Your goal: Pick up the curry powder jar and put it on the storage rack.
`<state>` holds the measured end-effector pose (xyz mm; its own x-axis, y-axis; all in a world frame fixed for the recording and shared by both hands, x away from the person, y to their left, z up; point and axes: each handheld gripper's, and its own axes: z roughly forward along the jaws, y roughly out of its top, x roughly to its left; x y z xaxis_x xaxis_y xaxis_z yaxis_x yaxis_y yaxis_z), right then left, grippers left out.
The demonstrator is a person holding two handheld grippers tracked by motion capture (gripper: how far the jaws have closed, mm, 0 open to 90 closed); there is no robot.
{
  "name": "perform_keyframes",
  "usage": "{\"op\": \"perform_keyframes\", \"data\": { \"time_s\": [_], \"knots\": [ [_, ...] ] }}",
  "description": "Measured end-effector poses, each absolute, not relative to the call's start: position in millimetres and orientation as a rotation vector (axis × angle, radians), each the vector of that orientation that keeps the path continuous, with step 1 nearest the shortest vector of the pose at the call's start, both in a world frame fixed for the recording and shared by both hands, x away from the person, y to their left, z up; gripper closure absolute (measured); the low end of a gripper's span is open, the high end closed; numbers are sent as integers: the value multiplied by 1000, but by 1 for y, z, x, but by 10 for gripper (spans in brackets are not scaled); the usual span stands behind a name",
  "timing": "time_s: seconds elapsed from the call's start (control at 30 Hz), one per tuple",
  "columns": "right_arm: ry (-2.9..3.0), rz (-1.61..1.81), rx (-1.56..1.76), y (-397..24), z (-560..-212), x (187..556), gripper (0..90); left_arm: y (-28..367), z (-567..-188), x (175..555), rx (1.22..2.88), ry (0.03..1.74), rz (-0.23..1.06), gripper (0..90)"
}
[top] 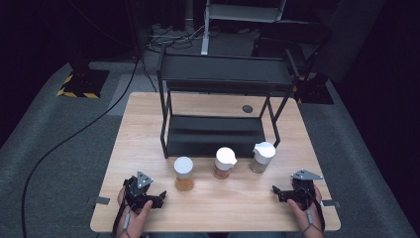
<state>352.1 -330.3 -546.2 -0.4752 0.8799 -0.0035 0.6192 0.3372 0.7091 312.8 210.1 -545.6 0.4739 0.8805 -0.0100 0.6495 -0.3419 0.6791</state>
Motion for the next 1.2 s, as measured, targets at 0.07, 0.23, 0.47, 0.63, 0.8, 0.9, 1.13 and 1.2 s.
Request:
{"op": "perform_keyframes", "data": {
  "time_s": [0.07,0.23,0.47,0.63,0.8,0.9,1.13,1.2],
  "knots": [
    [2220,921,1322,-330,-546,352,0,211,-546,313,2106,1254,479,2],
    [2212,915,1332,-328,-546,353,0,211,-546,313,2110,1246,474,2],
    [2242,931,1298,-325,-546,358,0,211,-546,312,2109,1249,476,2],
    [2252,936,1286,-326,-546,359,0,211,-546,313,2109,1249,476,2],
    [2252,936,1285,-326,-546,359,0,212,-545,314,2118,1236,472,3],
    [2252,936,1285,-326,-546,359,0,212,-544,313,2114,1223,469,41],
    [2252,936,1285,-326,-546,359,0,215,-527,309,2052,1205,487,49],
    [2252,936,1285,-326,-546,359,0,214,-520,307,2043,1189,501,49]
  ]
}}
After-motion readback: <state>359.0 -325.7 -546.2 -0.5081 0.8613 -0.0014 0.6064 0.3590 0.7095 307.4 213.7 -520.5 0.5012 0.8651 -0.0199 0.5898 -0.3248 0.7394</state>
